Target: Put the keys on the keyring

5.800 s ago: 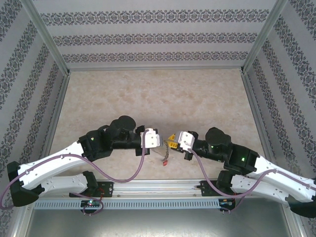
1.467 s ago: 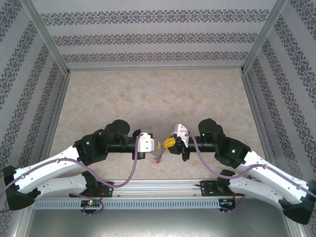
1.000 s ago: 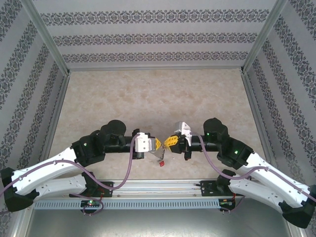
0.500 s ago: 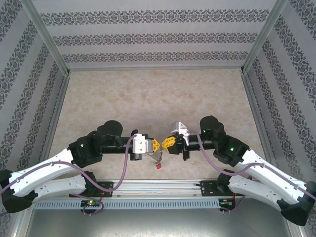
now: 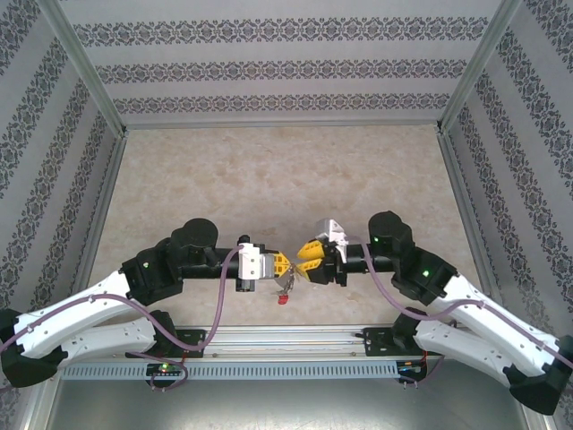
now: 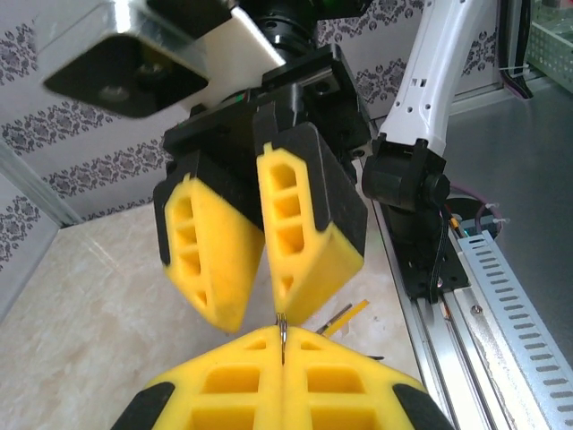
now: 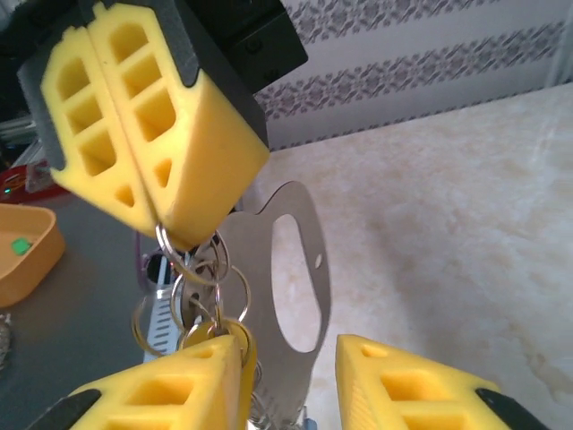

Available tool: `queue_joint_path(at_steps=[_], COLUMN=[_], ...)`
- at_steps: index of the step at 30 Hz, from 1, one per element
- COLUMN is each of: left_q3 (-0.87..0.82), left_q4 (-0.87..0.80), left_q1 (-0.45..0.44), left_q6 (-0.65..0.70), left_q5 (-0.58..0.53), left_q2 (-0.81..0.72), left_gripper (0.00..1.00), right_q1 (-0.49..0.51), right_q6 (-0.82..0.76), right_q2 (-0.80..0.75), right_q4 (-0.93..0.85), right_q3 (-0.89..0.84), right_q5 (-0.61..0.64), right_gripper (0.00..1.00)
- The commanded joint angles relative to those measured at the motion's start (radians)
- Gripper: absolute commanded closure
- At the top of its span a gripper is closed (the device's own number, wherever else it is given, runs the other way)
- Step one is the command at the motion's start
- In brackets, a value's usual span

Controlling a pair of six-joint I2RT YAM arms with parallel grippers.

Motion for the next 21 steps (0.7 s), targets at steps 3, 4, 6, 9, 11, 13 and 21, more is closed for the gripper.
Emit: queue_joint_path(at_steps=[3,4,6,9,11,13,21], left_q3=[0.031,0.033,0.033,0.032,0.035,0.041,0.053], left_q4=[0.069,0.069,0.068,0.075,0.08,0.082,0.084], left_q1=[-0.002,-0.002,-0.001,0.004,0.005,0.004,0.006], left_q6=[-0.032,-0.037,-0.044,-0.059,-0.069,-0.076,-0.082], left_q5=[0.07,0.079,0.093,0.125,0.144,0.156,0.184], left_q2=[-0.016,-0.016,-0.016,-0.017,-0.014,-0.01,0.02], left_gripper=[1.0,1.0,1.0,1.0,1.0,1.0,1.0], right_q1=[0.016,0.029,0.067,0.123,0.143,0.151,0.155], right_q6=[-0.039,-0.05,-0.081,-0.126,-0.145,-0.151,-0.167], right_q2=[-0.114,-0.125,-0.135,-0.118,-0.101,-0.087,-0.068], right_q4=[0.075,0.081,0.091,0.102,0.112,0.136,0.179], right_q3=[-0.043,-0.046,-0.044,-0.037,-0.035,-0.039,-0.049], right_q5=[0.05,0.05,0.05,0.07,0.071,0.051,0.065], right_gripper=[0.64,0.64,0.63,0.62,0.62,0.63,0.74])
